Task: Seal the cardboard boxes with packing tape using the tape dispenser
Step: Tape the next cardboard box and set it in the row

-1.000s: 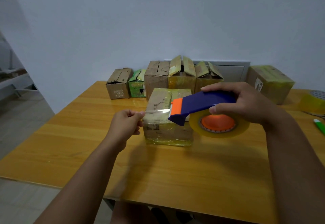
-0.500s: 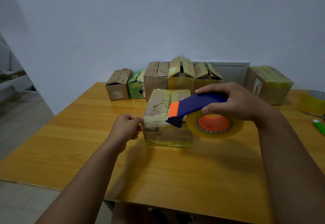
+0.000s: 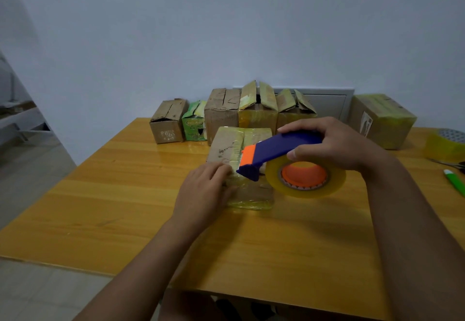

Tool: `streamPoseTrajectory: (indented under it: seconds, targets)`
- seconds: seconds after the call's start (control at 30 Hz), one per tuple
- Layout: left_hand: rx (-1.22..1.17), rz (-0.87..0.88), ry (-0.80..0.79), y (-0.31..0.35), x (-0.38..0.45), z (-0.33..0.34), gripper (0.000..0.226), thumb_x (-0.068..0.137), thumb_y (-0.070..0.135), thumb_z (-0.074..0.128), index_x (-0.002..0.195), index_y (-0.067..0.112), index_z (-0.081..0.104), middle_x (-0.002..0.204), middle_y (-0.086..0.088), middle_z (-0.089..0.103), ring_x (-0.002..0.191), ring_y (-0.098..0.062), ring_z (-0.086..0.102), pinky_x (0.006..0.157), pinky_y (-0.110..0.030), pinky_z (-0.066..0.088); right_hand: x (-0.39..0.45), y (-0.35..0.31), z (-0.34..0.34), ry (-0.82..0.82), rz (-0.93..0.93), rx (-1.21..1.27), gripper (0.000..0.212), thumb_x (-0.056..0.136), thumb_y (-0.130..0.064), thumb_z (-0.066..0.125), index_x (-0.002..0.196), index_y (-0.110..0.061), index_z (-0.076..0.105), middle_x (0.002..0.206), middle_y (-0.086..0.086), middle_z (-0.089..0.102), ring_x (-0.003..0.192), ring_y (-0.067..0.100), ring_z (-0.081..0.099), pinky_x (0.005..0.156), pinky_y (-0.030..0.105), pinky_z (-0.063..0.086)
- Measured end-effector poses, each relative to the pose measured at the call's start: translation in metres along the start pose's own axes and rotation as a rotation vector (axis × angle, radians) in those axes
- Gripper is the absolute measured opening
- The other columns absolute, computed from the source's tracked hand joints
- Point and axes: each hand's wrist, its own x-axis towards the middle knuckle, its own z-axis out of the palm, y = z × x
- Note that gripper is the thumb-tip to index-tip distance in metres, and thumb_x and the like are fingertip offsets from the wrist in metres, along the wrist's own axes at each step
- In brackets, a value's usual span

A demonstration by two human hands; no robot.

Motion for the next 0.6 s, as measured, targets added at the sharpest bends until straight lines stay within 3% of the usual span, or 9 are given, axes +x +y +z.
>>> streamPoseTrajectory:
  seconds: [0.2,0.3,0.4,0.6]
  targets:
    - [0.079,0.063,0.057,-0.029,0.004,0.013,0.023,0.092,0.03,0.06,0.112,0.018,0.063,0.125,-0.008,0.061,0.108,-0.027,0.058,0.078,-0.035,0.047,0.003,-0.01,0.006,-0.002,0.02,0.005,0.049,0.075,-0.046,0.079,0.121,-0.042,0.061,0.115,-0.02,0.056,0.099,0.007,0.057,0.077,0.021,0.046]
    - [0.072,0.087,0.062,-0.04,0.008,0.013,0.022,0.093,0.029,0.056,0.11,0.016,0.061,0.121,-0.01,0.062,0.106,-0.029,0.059,0.076,-0.037,0.048,0.011,-0.021,0.017,0.015,0.017,-0.032,0.05,0.077,-0.047,0.076,0.123,-0.041,0.06,0.114,-0.018,0.055,0.095,0.003,0.055,0.07,0.016,0.042]
    - [0.03,0.078,0.029,-0.039,0.005,0.012,0.031,0.093,0.033,0.048,0.113,0.014,0.063,0.111,-0.006,0.064,0.098,-0.026,0.06,0.072,-0.036,0.049,0.016,-0.026,0.023,0.018,0.02,-0.062,0.052,0.076,-0.05,0.075,0.125,-0.04,0.059,0.116,-0.015,0.055,0.093,0.002,0.054,0.067,0.016,0.041]
    - [-0.004,0.059,0.021,-0.028,0.005,0.014,0.044,0.093,0.046,0.05,0.12,0.014,0.062,0.119,-0.006,0.063,0.107,-0.022,0.058,0.083,-0.034,0.048,0.014,-0.023,0.018,0.003,0.025,-0.049,0.049,0.079,-0.046,0.074,0.125,-0.037,0.06,0.117,-0.013,0.056,0.095,0.003,0.054,0.068,0.016,0.04]
